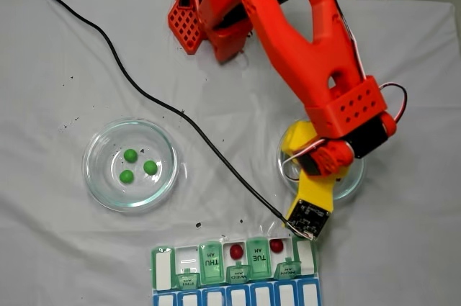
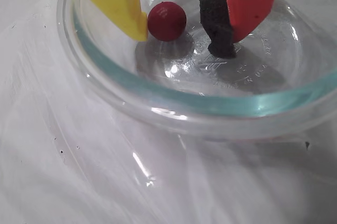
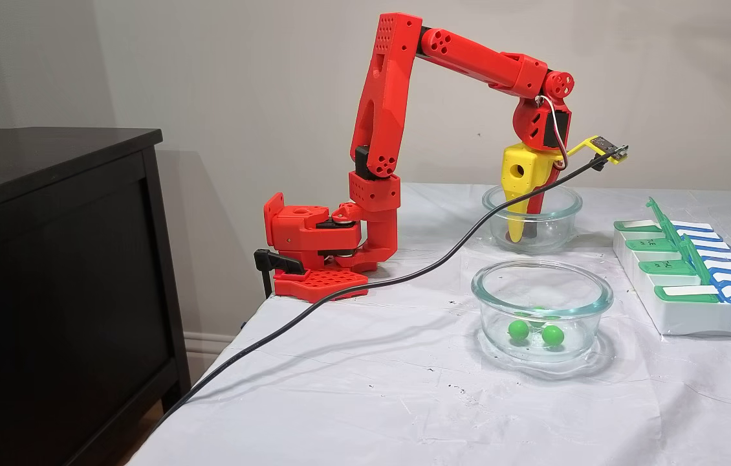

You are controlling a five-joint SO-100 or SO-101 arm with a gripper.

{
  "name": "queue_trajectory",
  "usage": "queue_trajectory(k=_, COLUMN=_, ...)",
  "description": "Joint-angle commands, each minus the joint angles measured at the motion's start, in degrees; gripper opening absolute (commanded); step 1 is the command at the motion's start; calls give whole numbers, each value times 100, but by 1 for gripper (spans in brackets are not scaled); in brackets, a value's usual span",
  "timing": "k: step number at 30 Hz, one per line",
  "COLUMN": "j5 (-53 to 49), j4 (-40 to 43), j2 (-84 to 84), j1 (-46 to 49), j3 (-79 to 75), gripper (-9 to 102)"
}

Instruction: Sort medicines into box.

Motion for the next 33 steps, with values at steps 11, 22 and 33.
queue_trajectory(k=11, j5=334, j4=352, j2=-132, j1=-237, j3=-114, gripper=23)
queue_trajectory(k=22, j5=466, j4=694, j2=-141, j1=-325, j3=-290, gripper=23)
queue_trajectory(k=33, j5=571, j4=659, j2=-360, j1=-343, j3=-290, gripper=23)
